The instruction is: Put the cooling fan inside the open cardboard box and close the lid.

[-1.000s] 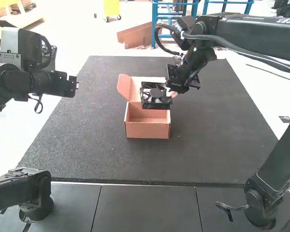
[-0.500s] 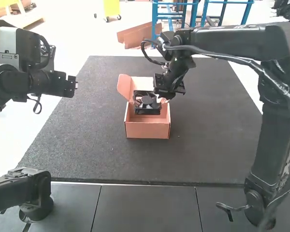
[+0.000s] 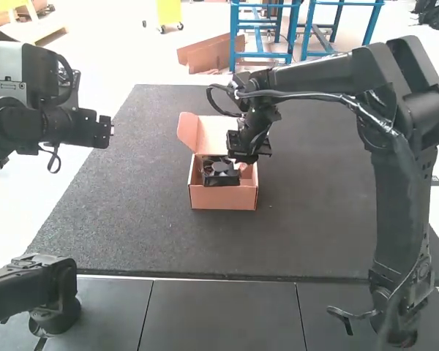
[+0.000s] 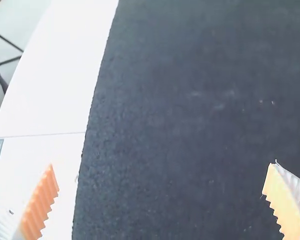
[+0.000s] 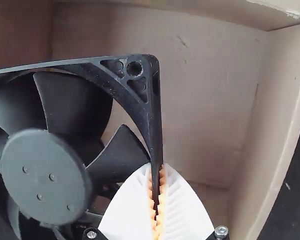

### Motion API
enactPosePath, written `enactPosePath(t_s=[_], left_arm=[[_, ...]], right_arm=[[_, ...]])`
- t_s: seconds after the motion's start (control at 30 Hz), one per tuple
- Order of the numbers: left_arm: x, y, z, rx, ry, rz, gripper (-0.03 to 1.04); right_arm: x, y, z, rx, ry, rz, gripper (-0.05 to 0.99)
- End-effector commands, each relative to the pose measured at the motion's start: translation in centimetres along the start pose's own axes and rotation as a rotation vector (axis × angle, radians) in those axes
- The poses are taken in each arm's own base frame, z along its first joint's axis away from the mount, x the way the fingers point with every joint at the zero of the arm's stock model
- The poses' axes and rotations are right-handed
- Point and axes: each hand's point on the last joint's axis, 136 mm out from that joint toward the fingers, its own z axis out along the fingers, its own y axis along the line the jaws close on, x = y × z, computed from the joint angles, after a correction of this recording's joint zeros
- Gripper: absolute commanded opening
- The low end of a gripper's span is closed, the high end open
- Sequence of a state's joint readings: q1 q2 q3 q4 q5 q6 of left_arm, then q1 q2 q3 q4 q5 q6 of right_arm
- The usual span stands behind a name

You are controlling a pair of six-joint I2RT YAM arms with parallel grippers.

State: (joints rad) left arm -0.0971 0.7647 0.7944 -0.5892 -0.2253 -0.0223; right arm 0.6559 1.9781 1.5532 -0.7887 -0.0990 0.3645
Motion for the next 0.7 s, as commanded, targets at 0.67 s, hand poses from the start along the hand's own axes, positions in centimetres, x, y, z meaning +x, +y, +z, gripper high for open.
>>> enactPosePath(t_s=[0.67], left_arm=[[-0.7,0.7,-0.6,-0.022,-0.021,-0.002,0.97]], right_arm=[[-3.6,-0.6,-0.3,0.025,-0.125,0.094,0.07]])
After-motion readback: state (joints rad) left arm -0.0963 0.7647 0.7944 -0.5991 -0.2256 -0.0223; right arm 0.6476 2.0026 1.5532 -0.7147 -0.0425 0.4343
